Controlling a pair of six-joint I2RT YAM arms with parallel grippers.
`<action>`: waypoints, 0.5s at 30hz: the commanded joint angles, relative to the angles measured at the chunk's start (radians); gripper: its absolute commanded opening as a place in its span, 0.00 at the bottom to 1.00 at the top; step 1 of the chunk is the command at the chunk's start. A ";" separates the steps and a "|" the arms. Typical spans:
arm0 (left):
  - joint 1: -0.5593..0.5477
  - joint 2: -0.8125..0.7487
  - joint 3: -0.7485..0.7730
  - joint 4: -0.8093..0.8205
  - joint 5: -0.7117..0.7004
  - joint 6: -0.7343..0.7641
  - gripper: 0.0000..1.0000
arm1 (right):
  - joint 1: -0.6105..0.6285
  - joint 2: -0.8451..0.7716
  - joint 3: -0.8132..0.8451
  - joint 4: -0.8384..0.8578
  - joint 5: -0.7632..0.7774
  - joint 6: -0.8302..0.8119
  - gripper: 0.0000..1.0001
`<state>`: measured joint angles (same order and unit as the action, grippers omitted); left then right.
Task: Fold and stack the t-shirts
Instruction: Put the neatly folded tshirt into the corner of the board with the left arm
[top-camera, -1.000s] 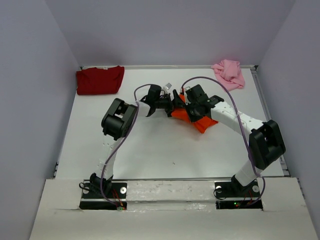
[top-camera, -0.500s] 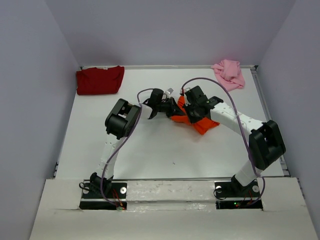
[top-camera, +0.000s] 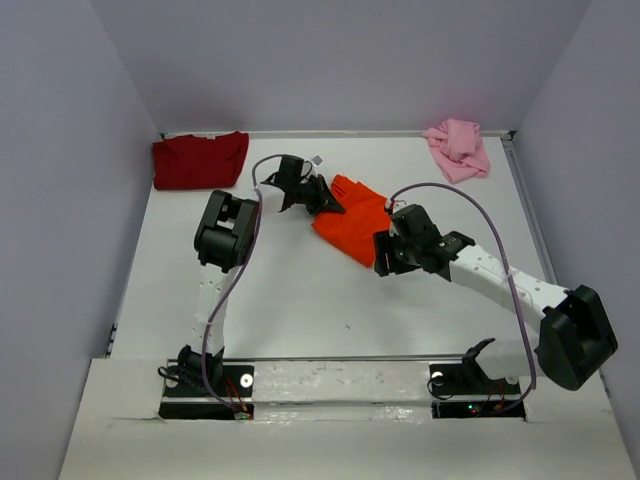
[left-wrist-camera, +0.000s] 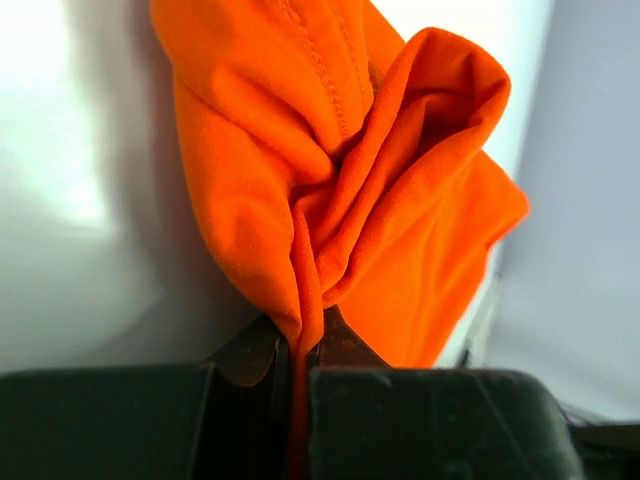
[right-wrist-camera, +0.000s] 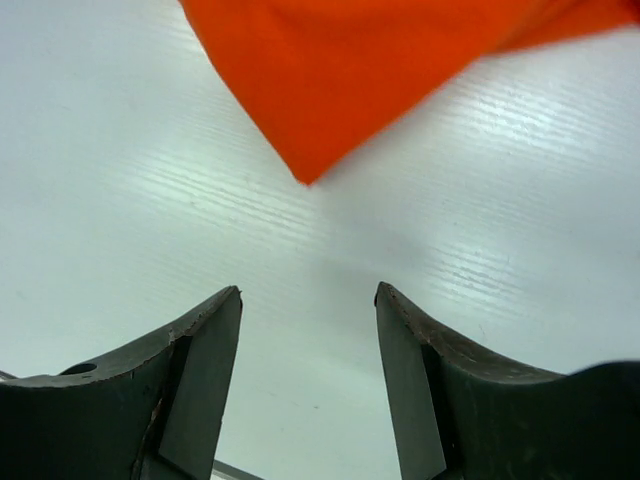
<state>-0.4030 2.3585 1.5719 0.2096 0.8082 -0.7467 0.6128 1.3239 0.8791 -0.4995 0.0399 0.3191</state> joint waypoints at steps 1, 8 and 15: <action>0.111 -0.022 0.139 -0.373 -0.183 0.248 0.00 | 0.019 -0.040 -0.017 0.119 -0.032 0.052 0.62; 0.199 0.076 0.459 -0.665 -0.360 0.461 0.00 | 0.059 -0.028 -0.089 0.219 -0.101 0.069 0.62; 0.270 0.117 0.580 -0.759 -0.536 0.543 0.00 | 0.079 0.027 -0.127 0.277 -0.110 0.057 0.62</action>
<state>-0.1364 2.4653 2.0769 -0.4118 0.4400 -0.3084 0.6773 1.3380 0.7704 -0.3157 -0.0448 0.3740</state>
